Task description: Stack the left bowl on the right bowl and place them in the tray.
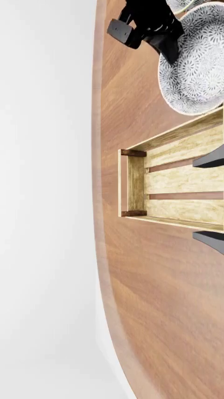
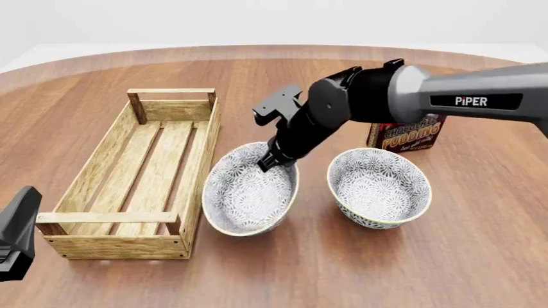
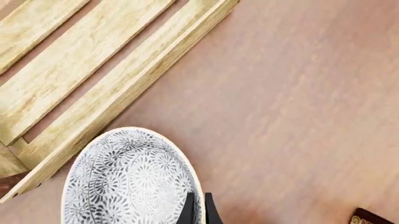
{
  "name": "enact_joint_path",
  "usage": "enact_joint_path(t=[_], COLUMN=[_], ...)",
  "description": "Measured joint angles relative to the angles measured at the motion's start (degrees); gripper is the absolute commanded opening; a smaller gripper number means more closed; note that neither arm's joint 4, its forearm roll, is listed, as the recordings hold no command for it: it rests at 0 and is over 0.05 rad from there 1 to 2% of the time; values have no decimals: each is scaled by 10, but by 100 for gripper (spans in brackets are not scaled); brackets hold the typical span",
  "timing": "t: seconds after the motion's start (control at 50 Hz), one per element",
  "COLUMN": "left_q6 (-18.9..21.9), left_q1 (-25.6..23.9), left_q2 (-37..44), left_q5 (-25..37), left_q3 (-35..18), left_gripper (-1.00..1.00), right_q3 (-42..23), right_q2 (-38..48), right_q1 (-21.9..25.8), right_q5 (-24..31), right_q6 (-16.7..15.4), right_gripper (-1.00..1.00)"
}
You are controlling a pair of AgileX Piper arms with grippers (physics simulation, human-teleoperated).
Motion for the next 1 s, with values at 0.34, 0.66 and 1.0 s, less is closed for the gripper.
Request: enact_joint_path(t=[0.34,0.66,1.0], left_q6=[0,0,0], left_q1=[0,0,0], left_q2=[0,0,0], left_q5=[0,0,0], left_q3=[0,0,0], left_gripper=[100,100,100], right_q3=[-43,-90,-74], right_q2=[-67,-133,-240], right_q1=[-26,-64,-115], right_q5=[50,81,72], right_q6=[-25,-32,51], right_gripper=[-100,-100,-100])
